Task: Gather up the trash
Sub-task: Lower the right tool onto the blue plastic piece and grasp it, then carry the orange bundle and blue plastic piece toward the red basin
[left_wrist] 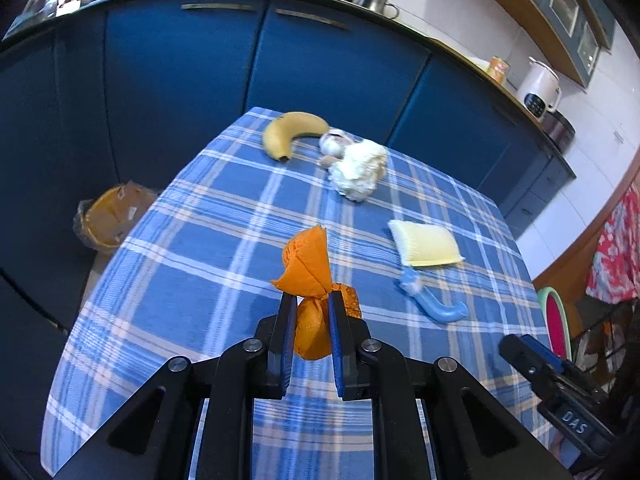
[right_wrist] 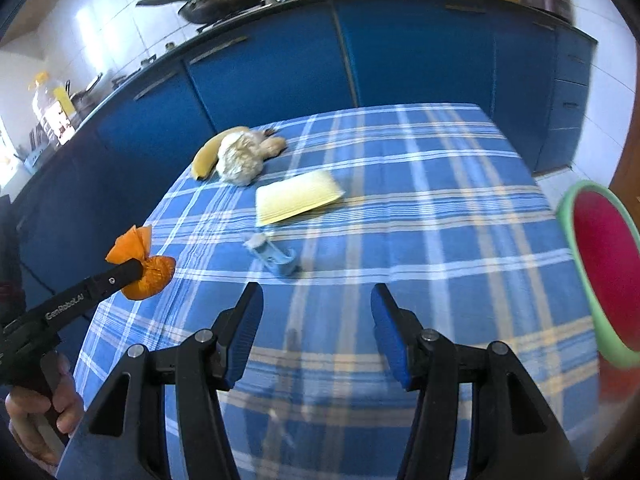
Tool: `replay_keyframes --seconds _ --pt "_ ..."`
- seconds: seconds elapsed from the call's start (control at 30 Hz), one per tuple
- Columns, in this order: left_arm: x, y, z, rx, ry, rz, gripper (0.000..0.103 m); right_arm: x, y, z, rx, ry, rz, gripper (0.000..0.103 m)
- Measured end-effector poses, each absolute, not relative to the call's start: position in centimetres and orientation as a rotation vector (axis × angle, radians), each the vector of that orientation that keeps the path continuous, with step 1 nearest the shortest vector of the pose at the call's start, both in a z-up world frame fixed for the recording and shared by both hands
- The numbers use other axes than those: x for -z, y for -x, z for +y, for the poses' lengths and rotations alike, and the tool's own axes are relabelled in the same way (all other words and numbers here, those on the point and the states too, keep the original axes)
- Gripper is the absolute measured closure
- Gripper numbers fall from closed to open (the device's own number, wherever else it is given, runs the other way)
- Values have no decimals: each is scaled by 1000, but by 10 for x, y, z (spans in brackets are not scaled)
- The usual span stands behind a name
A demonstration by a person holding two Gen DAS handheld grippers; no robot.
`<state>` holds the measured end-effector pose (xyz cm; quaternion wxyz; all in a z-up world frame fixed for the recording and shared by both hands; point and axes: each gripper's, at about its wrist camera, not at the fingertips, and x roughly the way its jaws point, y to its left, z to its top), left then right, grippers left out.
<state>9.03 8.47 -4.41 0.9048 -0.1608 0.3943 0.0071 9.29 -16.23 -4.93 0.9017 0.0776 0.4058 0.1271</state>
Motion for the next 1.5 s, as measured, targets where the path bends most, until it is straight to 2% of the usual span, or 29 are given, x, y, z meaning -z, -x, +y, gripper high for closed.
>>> replay_keyframes --seconds 0.23,0.53,0.7,0.77,0.83,1.5 --pt "51 -91 97 -21 361 822 87 65 -115 -135 -284 -143 877 45" --pt "56 -93 102 -21 366 827 87 75 -136 -123 -282 -155 893 51" --pt "58 -96 101 -18 363 832 87 79 -143 -121 -281 -161 898 64" --pt "58 -96 100 -18 360 835 87 79 -145 -120 -281 -155 895 79" --pt "57 -96 99 -16 358 835 87 78 -144 -120 -278 -149 886 83" --pt "29 -90 59 79 304 797 88 38 -104 -173 -206 -209 763 83"
